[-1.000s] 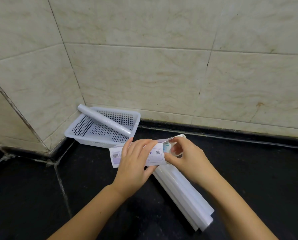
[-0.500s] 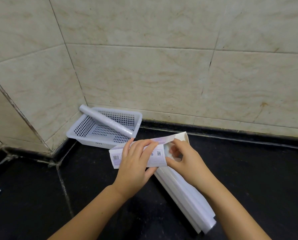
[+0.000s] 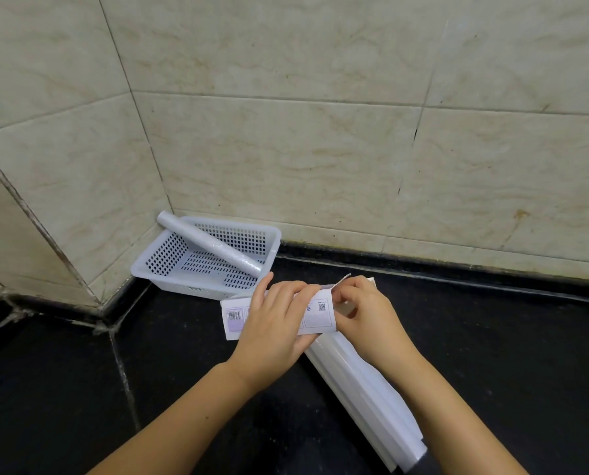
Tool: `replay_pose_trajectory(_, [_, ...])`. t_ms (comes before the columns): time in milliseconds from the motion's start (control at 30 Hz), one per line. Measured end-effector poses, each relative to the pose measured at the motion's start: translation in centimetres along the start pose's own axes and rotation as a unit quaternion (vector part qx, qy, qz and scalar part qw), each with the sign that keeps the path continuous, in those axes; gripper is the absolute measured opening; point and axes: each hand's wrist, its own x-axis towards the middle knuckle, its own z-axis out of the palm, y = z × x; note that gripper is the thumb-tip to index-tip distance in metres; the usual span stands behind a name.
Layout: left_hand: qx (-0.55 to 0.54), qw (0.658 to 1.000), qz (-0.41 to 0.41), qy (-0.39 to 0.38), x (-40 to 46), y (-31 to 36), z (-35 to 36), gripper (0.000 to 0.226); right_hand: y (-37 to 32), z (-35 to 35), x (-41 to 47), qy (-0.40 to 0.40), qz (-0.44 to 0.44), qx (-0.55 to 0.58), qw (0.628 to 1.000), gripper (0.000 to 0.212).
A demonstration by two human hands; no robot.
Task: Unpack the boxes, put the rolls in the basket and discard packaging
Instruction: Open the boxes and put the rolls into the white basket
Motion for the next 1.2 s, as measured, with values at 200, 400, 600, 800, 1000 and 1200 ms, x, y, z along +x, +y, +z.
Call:
replay_pose_trajectory(200, [-0.003,1.000,0.008,-0.018,-0.1,-0.7,0.0,0.053,0.1,-0.2,-0.2,-0.057,0.009,0.022,0.998,0.011])
replay_pose_trajectory(400, [-0.022,1.000,0.008,0.001,0.1,-1.3,-0.3,0.056,1.3,-0.5,0.1,-0.025,0.092,0.153,0.984,0.017])
replay_pose_trajectory(600, [-0.054,0.998,-0.036,0.000,0.0,-1.6,0.1,0.061,0.7,0.0,1.3,-0.055,0.110,0.119,0.985,0.025])
replay_pose_trajectory(800, [-0.110,0.989,-0.099,0.016,-0.5,-3.2,1.0,0.060,2.8,-1.5,2.5,0.039,0.125,0.193,0.973,0.015])
replay_pose_trajectory(1000, [-0.044,0.960,-0.233,-0.149,-5.8,-6.5,4.3,0.073,5.3,-2.7,2.6,0.069,0.184,0.279,0.940,0.013])
replay_pose_trajectory(1200, [-0.103,0.897,-0.287,-0.320,-7.3,-7.3,5.9,0.095,5.8,-0.6,1.6,0.044,0.243,0.387,0.888,0.005])
